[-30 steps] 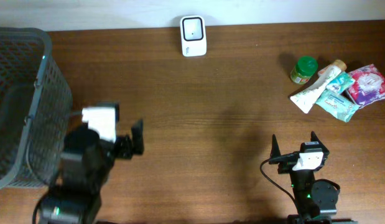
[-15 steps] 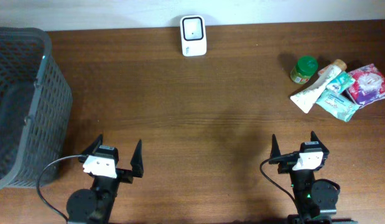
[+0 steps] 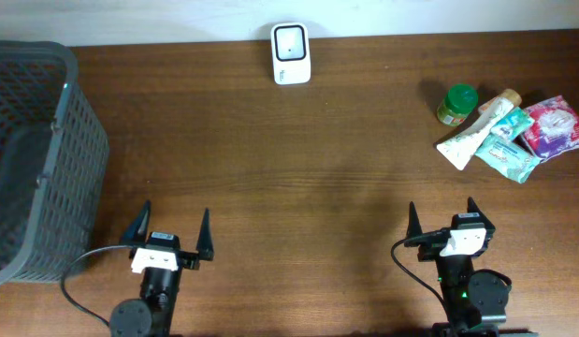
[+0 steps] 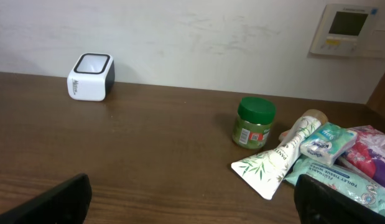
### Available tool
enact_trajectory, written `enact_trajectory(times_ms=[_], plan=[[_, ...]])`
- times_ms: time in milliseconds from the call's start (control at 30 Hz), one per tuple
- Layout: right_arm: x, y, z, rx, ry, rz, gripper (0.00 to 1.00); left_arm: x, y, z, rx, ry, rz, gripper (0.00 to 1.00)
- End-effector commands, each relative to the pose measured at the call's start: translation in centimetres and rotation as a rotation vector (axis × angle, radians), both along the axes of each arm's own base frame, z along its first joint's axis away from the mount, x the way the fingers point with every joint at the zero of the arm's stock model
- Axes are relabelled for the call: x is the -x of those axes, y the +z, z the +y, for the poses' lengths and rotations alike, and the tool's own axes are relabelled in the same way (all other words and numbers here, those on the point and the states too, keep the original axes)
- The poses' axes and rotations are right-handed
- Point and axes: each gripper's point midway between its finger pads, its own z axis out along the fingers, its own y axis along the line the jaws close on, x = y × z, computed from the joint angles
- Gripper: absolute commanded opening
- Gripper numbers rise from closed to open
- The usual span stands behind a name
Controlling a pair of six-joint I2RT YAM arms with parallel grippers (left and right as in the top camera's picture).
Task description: Scan the item barcode
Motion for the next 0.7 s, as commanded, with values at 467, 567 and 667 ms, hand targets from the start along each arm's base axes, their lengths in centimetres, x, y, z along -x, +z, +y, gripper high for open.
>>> enact_trajectory(times_ms=[467, 567, 667], plan=[[0.0, -0.3, 0.1, -0.006, 0.002, 0.004, 0.99, -0.3, -4.8, 3.4, 0.086, 0.184, 0.195, 0.99], [0.0, -0.3, 0.1, -0.006, 0.002, 0.004, 0.99, -0.3, -4.7, 4.1, 0.091, 0.229, 0.189, 0.99], [0.0, -0.3, 0.1, -0.006, 0.002, 0.004, 0.98, -0.3, -4.8, 3.8, 0.089, 0.213, 0.193, 0.99]])
